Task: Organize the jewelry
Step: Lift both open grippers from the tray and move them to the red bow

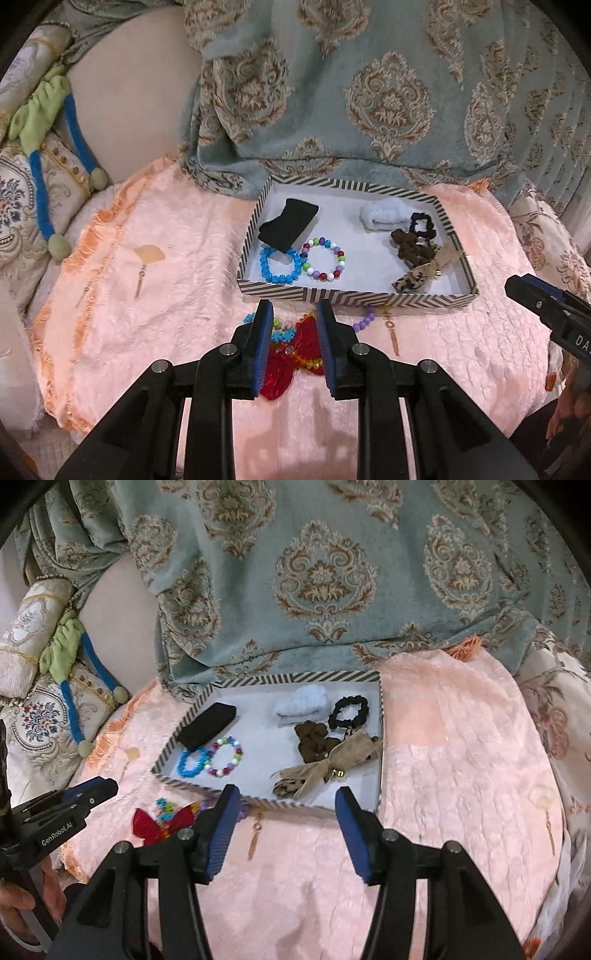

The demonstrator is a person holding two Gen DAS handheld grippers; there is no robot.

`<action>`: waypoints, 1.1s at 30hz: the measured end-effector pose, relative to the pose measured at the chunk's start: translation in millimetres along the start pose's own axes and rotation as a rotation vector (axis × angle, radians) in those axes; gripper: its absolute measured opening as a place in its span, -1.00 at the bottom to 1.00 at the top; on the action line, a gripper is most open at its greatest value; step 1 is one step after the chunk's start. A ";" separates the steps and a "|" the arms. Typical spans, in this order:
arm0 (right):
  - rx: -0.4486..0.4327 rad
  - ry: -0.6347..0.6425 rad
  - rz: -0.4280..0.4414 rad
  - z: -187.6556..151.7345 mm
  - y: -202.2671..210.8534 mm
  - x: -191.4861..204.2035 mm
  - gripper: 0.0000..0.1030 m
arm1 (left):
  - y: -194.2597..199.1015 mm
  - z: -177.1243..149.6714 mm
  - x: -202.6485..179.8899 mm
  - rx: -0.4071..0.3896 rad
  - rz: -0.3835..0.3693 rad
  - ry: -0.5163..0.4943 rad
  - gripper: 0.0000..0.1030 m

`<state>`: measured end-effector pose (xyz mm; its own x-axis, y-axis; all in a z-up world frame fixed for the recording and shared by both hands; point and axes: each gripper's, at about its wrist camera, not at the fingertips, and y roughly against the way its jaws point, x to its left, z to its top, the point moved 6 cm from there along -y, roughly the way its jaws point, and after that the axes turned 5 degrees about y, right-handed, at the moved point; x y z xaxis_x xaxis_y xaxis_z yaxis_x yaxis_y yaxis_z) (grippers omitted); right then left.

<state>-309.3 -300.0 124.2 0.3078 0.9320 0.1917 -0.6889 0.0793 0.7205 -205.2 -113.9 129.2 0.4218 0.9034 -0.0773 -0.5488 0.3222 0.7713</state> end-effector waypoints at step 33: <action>0.002 0.102 0.007 5.2 -12.4 33.7 0.26 | -11.1 13.4 36.1 0.010 0.005 0.080 -0.84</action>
<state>-287.0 -271.4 125.2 0.2346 0.9637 0.1278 -0.6896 0.0723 0.7206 -174.2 -88.7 126.3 0.3598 0.9249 -0.1233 -0.5434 0.3151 0.7781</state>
